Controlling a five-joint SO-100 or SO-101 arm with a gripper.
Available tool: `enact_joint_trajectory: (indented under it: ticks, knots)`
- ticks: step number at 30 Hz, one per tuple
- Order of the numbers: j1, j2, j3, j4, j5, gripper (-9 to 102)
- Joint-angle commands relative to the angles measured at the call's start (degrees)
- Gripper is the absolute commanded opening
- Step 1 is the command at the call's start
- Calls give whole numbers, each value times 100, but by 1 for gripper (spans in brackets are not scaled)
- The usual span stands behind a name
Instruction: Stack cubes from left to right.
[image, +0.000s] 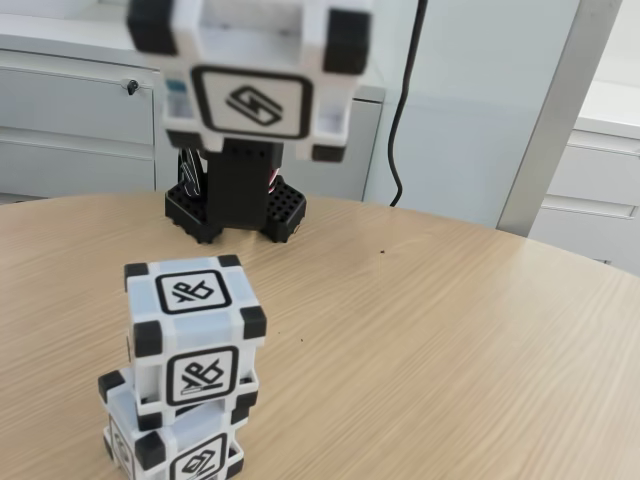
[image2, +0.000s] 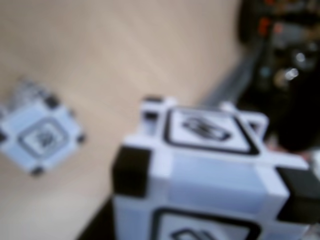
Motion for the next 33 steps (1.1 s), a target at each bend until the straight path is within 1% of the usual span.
enact_joint_trajectory:
  ticks: [1,11,17,22,24,31,33]
  knots:
    - [79,97,-264,18,-123,15]
    - [1107,105,-264,18,-527,15]
    - [1046,105,-246,167,-633,15]
    - [1037,123,-255,1020,-782,15]
    - [1028,123,-255,1222,-791,15]
    - [1002,105,-255,1310,-949,15]
    - [817,97,-246,1310,-1028,15]
